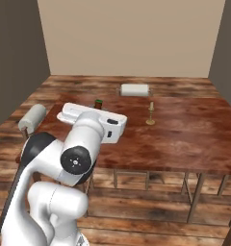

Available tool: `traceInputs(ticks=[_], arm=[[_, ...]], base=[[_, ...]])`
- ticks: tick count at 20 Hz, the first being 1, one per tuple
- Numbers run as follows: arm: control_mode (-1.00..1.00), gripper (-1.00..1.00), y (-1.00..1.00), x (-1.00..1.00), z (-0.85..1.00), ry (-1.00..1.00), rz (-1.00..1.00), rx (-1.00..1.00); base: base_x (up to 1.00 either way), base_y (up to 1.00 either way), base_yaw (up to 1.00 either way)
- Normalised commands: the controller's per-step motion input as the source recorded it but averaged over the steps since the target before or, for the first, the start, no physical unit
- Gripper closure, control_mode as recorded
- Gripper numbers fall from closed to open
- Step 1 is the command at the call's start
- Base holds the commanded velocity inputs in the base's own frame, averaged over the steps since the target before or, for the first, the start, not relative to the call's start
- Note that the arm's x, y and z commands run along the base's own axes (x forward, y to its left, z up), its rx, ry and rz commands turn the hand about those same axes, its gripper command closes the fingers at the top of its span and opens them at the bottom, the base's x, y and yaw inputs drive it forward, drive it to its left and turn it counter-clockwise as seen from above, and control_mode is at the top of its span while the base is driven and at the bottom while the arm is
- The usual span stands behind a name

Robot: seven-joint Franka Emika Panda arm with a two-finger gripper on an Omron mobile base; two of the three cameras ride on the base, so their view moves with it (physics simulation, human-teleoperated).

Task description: Open the cabinet directly in front. Then move the beer and the cup to the dining counter with the candle on it.

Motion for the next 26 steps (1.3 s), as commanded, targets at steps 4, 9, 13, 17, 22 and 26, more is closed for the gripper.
traceInputs(ticks=[4,9,13,17,22,26], arm=[[-1.0,1.0,0.15,0.32,0.0,0.01,0.0,0.0],[-1.0,1.0,0.28,0.58,0.0,0.0,0.0,0.0],[-1.0,1.0,0.3,0.8,0.0,0.02,-0.02,-0.03],[-1.0,1.0,0.24,0.81,-0.04,0.04,-0.03,-0.04],[-1.0,1.0,0.25,0.9,-0.14,0.06,-0.02,-0.05],[-1.0,1.0,0.07,0.89,-0.25,0.09,0.0,-0.01]], base=[[0.0,0.0,0.0],[0.0,0.0,0.0],[0.0,0.0,0.0],[0.0,0.0,0.0],[0.0,0.0,0.0],[0.0,0.0,0.0]])
